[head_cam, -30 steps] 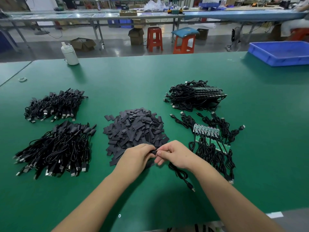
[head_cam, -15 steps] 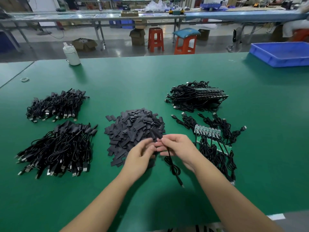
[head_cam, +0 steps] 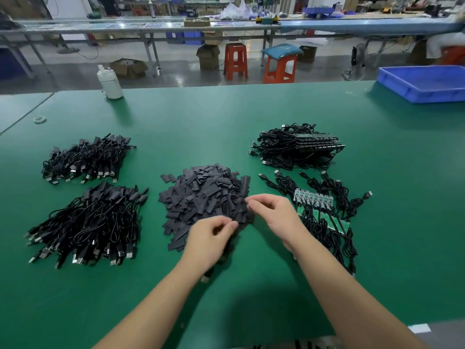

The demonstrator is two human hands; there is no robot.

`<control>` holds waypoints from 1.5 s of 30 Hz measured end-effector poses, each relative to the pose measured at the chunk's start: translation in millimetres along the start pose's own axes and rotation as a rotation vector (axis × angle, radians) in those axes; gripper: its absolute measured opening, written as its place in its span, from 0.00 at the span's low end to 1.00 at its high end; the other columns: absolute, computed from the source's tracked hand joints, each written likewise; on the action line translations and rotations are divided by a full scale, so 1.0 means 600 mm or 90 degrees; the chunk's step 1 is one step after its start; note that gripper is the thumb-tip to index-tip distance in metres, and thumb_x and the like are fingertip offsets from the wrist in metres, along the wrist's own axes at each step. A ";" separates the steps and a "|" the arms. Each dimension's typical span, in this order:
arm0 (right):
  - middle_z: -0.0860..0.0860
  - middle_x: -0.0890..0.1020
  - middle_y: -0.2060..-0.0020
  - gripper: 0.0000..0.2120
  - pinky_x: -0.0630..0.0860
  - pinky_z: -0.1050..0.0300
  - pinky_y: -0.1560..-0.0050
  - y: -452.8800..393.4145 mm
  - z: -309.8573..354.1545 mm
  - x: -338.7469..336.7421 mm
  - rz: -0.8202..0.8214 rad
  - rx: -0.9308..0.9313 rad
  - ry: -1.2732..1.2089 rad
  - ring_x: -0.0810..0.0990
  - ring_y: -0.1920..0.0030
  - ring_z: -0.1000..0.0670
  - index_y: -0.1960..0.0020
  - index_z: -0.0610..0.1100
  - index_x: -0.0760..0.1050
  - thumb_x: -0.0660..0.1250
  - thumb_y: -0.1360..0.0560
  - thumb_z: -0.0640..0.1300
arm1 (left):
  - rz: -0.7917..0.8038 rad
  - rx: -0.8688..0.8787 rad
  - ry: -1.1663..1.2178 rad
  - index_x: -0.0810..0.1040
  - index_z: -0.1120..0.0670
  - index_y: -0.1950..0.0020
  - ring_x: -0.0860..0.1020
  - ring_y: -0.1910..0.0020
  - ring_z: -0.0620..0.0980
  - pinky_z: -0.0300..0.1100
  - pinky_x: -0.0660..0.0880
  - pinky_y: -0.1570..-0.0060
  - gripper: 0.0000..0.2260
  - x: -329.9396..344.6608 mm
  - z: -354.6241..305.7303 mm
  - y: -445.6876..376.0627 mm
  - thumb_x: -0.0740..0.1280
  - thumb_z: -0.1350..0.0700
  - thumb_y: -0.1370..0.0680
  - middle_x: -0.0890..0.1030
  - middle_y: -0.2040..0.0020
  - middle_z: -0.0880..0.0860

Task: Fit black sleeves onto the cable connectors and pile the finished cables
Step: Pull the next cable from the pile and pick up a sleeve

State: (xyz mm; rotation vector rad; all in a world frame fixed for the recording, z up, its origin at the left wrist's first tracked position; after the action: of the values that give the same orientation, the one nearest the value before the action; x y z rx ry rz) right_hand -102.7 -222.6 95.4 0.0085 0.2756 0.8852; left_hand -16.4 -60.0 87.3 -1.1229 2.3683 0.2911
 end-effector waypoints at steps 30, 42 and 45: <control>0.50 0.77 0.40 0.12 0.69 0.58 0.62 -0.036 -0.100 -0.179 -0.154 0.044 0.630 0.74 0.52 0.53 0.46 0.48 0.81 0.64 0.20 0.54 | -0.133 -0.059 -0.759 0.63 0.48 0.23 0.55 0.23 0.59 0.59 0.52 0.29 0.26 -0.248 0.209 -0.088 0.55 0.40 0.19 0.62 0.22 0.56; 0.50 0.80 0.72 0.13 0.67 0.61 0.73 -0.029 -0.092 -0.187 -0.139 0.029 0.567 0.69 0.77 0.53 0.56 0.47 0.80 0.61 0.18 0.51 | 0.024 -0.119 -0.857 0.57 0.46 0.21 0.42 0.21 0.57 0.59 0.41 0.25 0.23 -0.227 0.253 -0.096 0.50 0.50 0.18 0.48 0.19 0.53; 0.50 0.81 0.71 0.13 0.70 0.58 0.72 -0.031 -0.089 -0.193 -0.149 0.018 0.581 0.71 0.76 0.53 0.57 0.49 0.79 0.61 0.18 0.51 | 0.020 -0.128 -0.862 0.60 0.47 0.23 0.43 0.21 0.59 0.61 0.41 0.25 0.23 -0.222 0.242 -0.096 0.54 0.53 0.19 0.50 0.19 0.55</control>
State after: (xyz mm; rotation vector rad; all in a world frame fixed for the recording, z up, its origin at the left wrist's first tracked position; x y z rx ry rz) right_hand -171.1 -328.5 68.8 -0.4036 1.1169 0.6023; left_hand 149.3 48.8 34.0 -0.5859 1.1454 0.9475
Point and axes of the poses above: each hand's wrist, its own y-axis away from the middle knuckle, its own x-axis out of the palm, z = x × y, the point moved 6 cm from there along -y, towards the middle knuckle
